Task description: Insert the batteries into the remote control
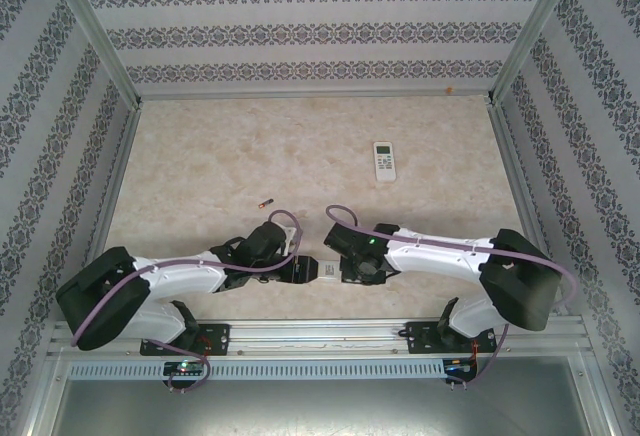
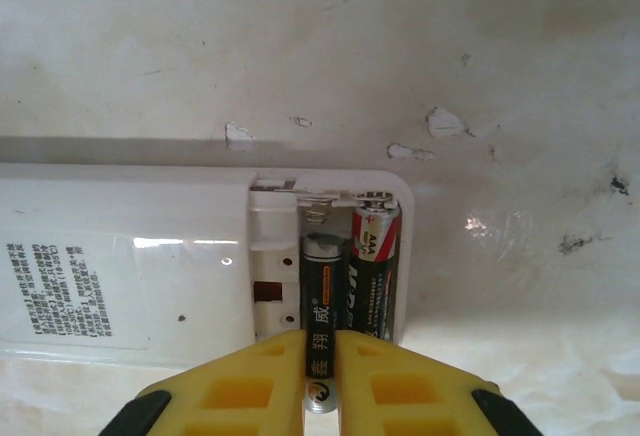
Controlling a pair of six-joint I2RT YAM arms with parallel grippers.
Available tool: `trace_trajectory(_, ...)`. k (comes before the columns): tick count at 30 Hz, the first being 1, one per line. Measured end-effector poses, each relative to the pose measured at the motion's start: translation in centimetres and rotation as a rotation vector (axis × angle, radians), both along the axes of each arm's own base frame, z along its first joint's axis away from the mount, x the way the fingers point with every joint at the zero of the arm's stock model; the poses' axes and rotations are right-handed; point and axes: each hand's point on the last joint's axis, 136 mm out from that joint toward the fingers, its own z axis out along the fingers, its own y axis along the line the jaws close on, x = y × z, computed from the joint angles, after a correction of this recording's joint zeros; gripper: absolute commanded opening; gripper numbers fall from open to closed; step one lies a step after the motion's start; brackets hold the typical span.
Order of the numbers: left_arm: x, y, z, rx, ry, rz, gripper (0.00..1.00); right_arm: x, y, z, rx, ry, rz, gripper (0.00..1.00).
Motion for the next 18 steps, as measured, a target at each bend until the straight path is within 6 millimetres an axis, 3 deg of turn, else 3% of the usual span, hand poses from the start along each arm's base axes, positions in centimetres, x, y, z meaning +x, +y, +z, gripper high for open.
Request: trace_trajectory(18, -0.55, -0.55, -0.86, 0.002, 0.049, -0.025, 0.62, 0.62, -0.18, -0.48, -0.130, -0.061, 0.084, 0.02)
